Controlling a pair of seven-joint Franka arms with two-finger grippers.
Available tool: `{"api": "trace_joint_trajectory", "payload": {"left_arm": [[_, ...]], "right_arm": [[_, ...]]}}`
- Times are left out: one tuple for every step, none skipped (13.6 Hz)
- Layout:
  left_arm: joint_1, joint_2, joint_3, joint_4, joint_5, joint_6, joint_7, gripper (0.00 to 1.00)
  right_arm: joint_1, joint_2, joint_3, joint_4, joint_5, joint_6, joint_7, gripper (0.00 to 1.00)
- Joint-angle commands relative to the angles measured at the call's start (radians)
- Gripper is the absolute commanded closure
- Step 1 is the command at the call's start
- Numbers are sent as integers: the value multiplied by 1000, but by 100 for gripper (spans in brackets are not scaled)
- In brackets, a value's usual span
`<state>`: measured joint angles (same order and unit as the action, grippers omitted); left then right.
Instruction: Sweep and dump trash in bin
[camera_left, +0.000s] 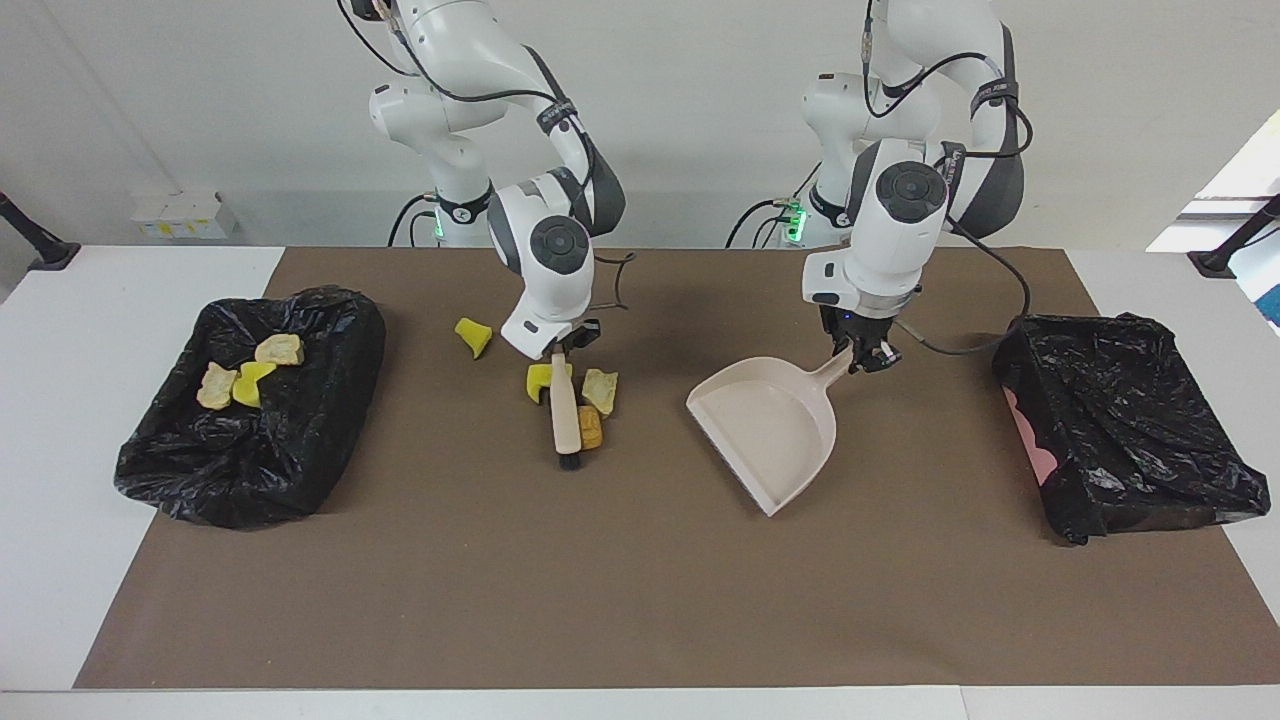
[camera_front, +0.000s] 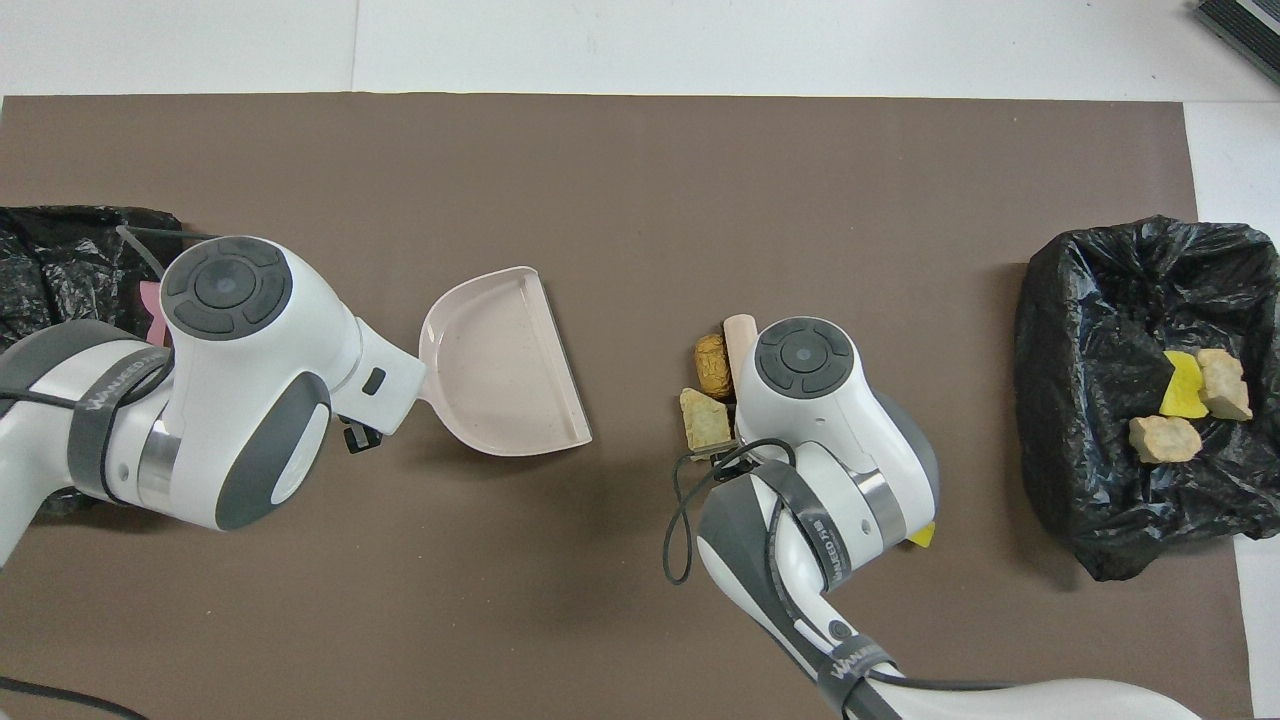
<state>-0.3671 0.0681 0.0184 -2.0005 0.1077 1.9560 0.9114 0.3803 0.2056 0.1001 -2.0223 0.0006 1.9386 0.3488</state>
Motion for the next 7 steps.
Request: {"api": "trace_joint_trajectory", "payload": {"left_arm": [[10,-40,-9,-111,71,102,38,100],[2,-51,-9,-144,82,139,38,100],[-4,-50,-9,-159,86,155,38,100],[-9,-45,-11,-165,102,165,37,100],[-27,-51,-9,-178,106,176,35,100],[-36,-53,-11,-182,107,179,37,100],[-44,-51,-11,-182,110,187,35,100]], "right_arm": [[-58,-18,-3,40,21,-96,6,100],[-79,-53,-3,39,21,-130,9,100],[-95,-89,-3,27,21,-171,22,100],[-103,-121,-3,8,19,-211,53,100],[-100,-152,-3,-43,16,-214,88,100],[-94,-193,-2,-112,16,-187,102,100],[-92,-218,-2,-160,16,-147,114,100]]}}
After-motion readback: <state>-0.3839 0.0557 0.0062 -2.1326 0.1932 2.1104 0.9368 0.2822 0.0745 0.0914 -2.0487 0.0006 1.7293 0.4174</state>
